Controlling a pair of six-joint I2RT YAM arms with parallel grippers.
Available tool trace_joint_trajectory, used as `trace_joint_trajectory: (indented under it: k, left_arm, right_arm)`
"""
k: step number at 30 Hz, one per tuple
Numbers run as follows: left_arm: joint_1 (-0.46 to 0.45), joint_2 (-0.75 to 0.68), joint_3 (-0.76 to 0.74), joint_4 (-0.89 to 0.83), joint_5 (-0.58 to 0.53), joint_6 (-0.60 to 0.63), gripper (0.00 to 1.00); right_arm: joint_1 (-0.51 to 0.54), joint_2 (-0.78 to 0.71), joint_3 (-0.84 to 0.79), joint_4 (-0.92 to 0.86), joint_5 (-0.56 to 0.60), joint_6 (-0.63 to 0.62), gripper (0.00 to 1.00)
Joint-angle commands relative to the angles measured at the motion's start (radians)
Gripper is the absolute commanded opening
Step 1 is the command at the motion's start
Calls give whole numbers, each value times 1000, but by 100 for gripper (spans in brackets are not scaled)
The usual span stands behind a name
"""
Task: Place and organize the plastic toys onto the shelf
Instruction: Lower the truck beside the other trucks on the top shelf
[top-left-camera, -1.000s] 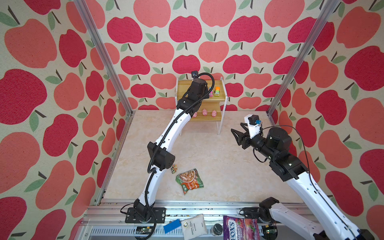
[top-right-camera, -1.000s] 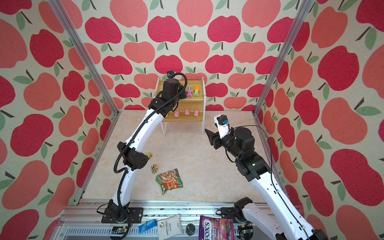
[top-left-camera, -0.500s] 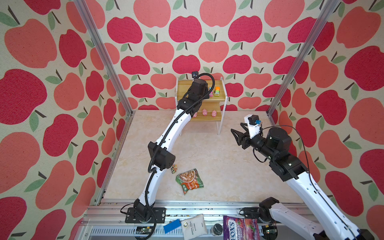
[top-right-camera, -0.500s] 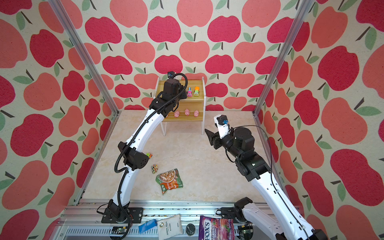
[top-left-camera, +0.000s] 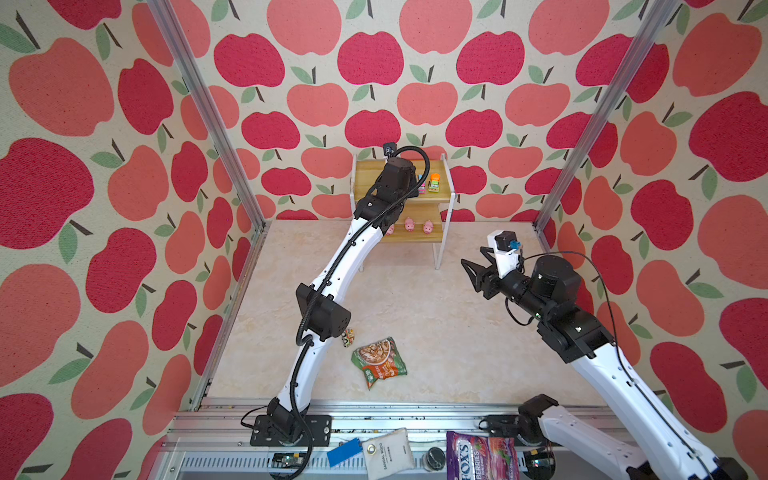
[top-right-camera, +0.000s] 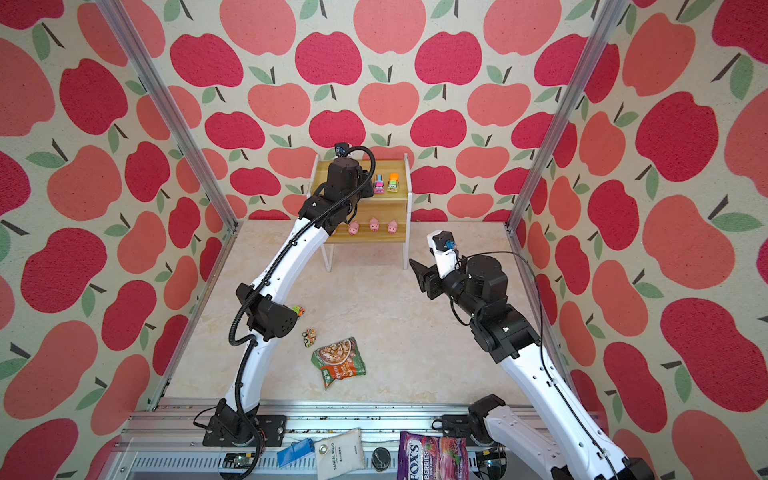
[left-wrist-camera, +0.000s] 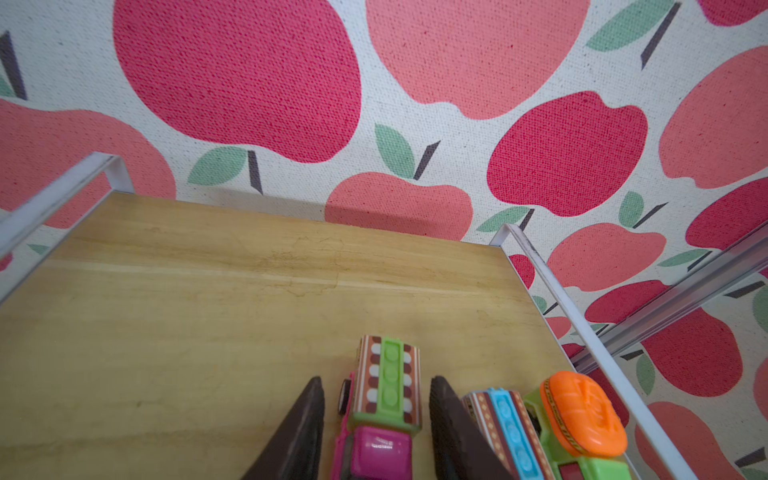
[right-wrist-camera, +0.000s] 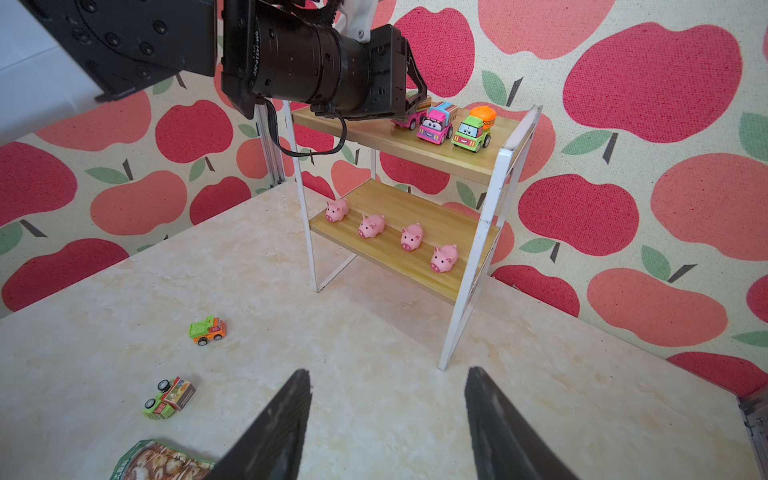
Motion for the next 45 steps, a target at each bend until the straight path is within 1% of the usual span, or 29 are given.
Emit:
trace_joint_trajectory:
  k: [1,7,15,21,39,45]
  left_arm:
    - [-4,-13,38,24,10,-9,47]
    - [10,-28,36,-4,46,-85,55]
    - [21,-45,33,-28,75,-179,61]
    - [24,-59,26,-51,89,-220,62]
    - [20,-87,-5,-93,100,-256,62]
    - [34,-88,-8,-121,130,-304,63]
  right_arm:
    - [6,-12,-5,15,-9,3,63]
    - [6,-23,-9,13,-7,8,63]
    - [6,-35,-16,11,-8,14,63]
    - [5,-39,-22,18,-7,17,63]
    - [6,-51,-27,16,-9,19,63]
    - [6,-54,-32,17,-9,19,63]
